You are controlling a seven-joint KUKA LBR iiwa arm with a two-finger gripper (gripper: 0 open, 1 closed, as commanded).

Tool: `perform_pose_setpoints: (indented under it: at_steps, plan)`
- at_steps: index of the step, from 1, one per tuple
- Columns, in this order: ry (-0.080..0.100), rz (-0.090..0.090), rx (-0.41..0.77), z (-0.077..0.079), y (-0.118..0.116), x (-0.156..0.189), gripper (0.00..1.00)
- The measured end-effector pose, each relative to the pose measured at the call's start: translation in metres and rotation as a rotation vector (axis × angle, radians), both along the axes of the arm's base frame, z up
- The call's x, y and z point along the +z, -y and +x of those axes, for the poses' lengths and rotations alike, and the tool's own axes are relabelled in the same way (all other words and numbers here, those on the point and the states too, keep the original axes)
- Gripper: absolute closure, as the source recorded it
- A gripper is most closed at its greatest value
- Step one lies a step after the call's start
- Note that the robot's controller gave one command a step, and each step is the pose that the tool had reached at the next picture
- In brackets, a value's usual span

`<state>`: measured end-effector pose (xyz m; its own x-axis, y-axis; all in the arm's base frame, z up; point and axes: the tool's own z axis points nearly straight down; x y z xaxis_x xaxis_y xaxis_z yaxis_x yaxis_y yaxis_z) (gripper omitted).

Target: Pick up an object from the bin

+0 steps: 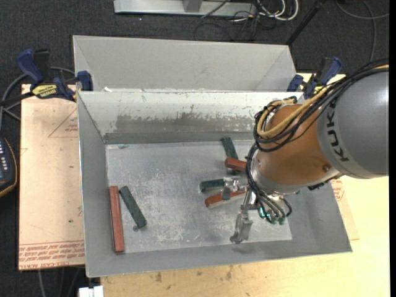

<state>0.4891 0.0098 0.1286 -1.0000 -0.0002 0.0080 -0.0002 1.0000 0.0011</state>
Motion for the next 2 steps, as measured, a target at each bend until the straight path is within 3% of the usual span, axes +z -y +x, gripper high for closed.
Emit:
perform_pose_setpoints:
  at_steps: [1, 2]
  plan:
    - [0.015, 0.001, 0.037, 0.06, 0.001, -0.06, 0.0]
    - [0.014, 0.0, 0.043, 0.068, 0.01, -0.027, 0.0]
